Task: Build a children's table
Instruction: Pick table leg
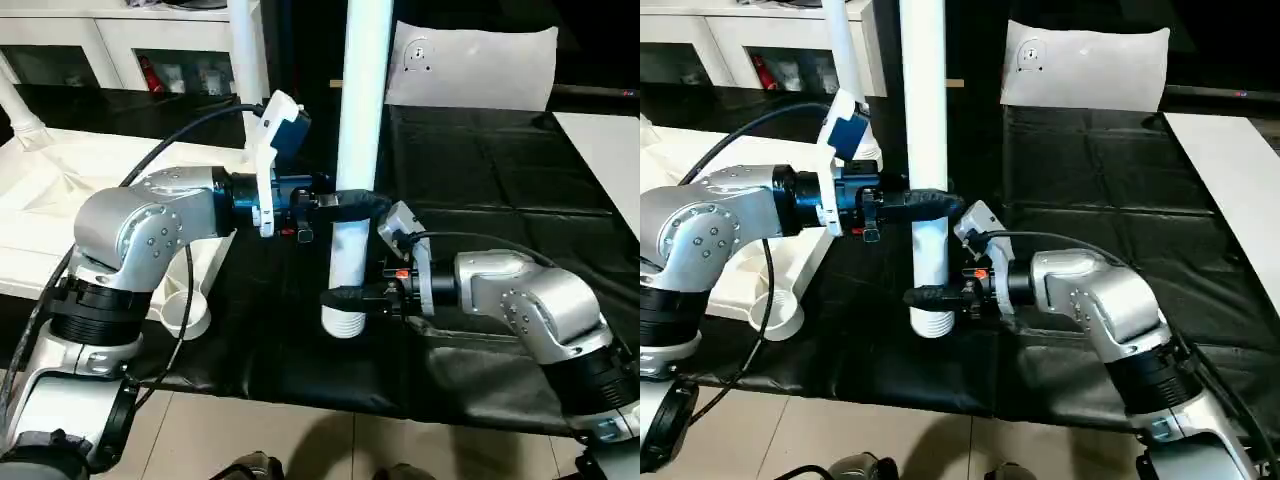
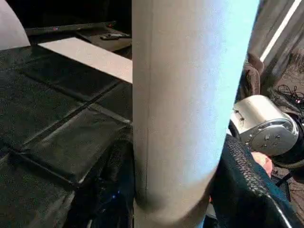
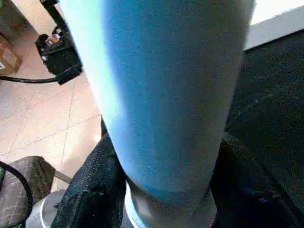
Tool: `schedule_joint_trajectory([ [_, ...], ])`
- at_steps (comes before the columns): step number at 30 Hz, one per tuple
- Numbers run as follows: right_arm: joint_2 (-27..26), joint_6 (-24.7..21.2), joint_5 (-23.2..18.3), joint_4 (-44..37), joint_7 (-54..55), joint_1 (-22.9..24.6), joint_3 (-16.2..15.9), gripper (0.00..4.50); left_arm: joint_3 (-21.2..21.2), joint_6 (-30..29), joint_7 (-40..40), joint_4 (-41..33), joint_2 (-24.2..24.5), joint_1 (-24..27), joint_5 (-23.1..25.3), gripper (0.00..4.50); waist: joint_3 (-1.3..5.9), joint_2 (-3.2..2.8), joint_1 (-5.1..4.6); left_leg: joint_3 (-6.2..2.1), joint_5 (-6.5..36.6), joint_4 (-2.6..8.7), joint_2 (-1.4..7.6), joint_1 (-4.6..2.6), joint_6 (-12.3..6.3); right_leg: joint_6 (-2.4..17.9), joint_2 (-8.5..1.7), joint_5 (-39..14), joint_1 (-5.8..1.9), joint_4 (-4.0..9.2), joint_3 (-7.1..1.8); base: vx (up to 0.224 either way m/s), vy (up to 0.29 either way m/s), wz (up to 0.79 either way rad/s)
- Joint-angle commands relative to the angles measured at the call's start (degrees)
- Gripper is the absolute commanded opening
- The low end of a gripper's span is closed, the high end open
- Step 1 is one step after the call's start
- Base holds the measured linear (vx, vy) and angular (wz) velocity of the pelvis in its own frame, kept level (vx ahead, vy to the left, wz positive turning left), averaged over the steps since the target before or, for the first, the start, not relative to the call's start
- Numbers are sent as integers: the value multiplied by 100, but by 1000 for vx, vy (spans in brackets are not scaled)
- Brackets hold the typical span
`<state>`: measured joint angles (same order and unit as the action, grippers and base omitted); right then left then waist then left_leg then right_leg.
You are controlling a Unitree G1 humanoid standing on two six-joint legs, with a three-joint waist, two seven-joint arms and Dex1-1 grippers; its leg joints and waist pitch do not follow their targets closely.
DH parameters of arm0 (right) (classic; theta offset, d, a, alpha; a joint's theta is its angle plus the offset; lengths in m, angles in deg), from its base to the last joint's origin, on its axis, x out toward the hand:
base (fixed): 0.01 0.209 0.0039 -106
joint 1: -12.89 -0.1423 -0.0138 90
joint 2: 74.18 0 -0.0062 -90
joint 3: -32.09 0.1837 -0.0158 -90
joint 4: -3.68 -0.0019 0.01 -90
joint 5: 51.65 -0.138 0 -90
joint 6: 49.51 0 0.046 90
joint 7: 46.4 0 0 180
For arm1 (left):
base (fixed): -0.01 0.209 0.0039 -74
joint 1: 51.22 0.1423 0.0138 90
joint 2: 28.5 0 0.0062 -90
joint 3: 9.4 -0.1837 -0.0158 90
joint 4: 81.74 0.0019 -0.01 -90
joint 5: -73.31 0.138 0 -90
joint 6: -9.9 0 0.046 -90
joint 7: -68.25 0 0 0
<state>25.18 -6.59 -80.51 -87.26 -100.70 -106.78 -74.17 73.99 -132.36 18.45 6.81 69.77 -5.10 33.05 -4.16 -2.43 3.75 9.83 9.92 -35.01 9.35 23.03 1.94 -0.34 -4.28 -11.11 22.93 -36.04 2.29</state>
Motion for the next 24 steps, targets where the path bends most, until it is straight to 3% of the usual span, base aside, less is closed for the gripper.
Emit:
schedule_joint_trajectory([
  [1, 12, 66, 14, -32, -96, 41, -29, 201, 74, -2, -44, -106, -5, -165, -17, 179, 436, 1, 32, -102, 990, 391, 280, -148, 63, 1494, -345, -832, -291, 398, -212, 0, 0, 0],
  [2, 12, 66, 14, -32, -96, 41, -29, 201, 74, -2, -44, -106, -5, -165, -17, 179, 437, 3, 33, -99, 991, 389, 280, -147, 63, 1494, -344, -822, -288, 401, -214, 0, 0, 0],
  [4, 9, 96, 20, -54, -105, 55, -27, 254, 73, -7, -48, -114, -1, -162, -17, 179, 438, 4, 32, -102, 990, 391, 282, -148, 64, 1494, -344, -811, -290, 395, -213, 0, 0, 0],
  [10, -25, 73, 33, -56, -86, 57, -13, 305, 26, -8, -144, -139, 45, -166, 1, 179, 432, 7, 33, -103, 995, 393, 281, -146, 46, 1489, -345, -886, -288, 403, -212, 0, 0, 0],
  [16, -70, 149, 80, 59, -20, 33, 56, 306, 29, -14, -175, -156, 59, -163, -3, 179, 439, 2, 31, -103, 1017, 394, 280, -150, 68, 1514, -343, -820, -290, 396, -209, 0, 0, 0],
  [17, -79, 149, 68, 65, -27, 34, 73, 280, 36, -19, -174, -158, 56, -162, -9, 179, 440, 4, 31, -101, 1017, 391, 278, -150, 64, 1510, -345, -825, -291, 398, -211, 0, 0, 0],
  [20, -118, 147, 34, 85, -25, 35, 137, 268, 37, -18, -198, -154, 61, -166, 3, 179, 442, 2, 32, -101, 1004, 389, 278, -148, 55, 1518, -348, -820, -290, 397, -210, 0, 0, 0],
  [24, -139, 171, 40, 94, -21, 50, 168, 220, 47, -49, -202, -159, 52, -165, -2, 179, 443, -3, 33, -101, 1010, 391, 280, -146, 65, 1508, -345, -808, -294, 395, -211, 0, 0, 0],
])
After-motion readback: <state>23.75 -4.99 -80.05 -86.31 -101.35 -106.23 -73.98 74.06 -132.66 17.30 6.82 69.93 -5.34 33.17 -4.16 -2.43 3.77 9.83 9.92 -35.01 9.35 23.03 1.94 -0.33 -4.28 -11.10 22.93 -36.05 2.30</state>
